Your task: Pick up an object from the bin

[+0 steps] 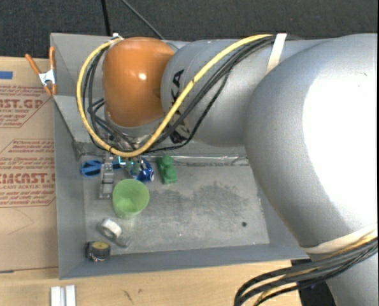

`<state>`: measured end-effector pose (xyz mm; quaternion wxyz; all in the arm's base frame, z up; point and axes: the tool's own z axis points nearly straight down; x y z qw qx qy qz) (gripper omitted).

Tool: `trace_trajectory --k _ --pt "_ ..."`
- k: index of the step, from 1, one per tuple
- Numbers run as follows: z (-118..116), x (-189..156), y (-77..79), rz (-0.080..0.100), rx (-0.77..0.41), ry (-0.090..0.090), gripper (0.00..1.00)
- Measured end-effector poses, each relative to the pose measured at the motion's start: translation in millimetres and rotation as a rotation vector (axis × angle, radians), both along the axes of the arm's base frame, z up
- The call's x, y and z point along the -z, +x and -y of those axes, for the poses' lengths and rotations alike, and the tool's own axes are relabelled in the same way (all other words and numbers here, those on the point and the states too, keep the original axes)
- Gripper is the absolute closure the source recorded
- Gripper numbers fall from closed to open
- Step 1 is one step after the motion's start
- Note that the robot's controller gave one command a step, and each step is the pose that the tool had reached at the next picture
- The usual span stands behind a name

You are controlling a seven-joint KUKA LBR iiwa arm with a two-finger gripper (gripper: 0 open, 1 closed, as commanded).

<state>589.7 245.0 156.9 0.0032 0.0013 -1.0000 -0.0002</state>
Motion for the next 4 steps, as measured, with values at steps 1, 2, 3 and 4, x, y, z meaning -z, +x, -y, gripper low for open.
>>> trace_trajectory --k 1,2,3,4 --pt "42.3 86.3 -3.5 0.001 0.118 -0.002 0.00" --pt "138.0 87.3 -31.1 0.007 -0.140 -0.002 0.00" --pt "196.9 86.8 -11.9 0.010 -0.218 -0.002 0.00" --pt "192.5 86.0 -12.3 0.010 -0.222 0.002 1.00"
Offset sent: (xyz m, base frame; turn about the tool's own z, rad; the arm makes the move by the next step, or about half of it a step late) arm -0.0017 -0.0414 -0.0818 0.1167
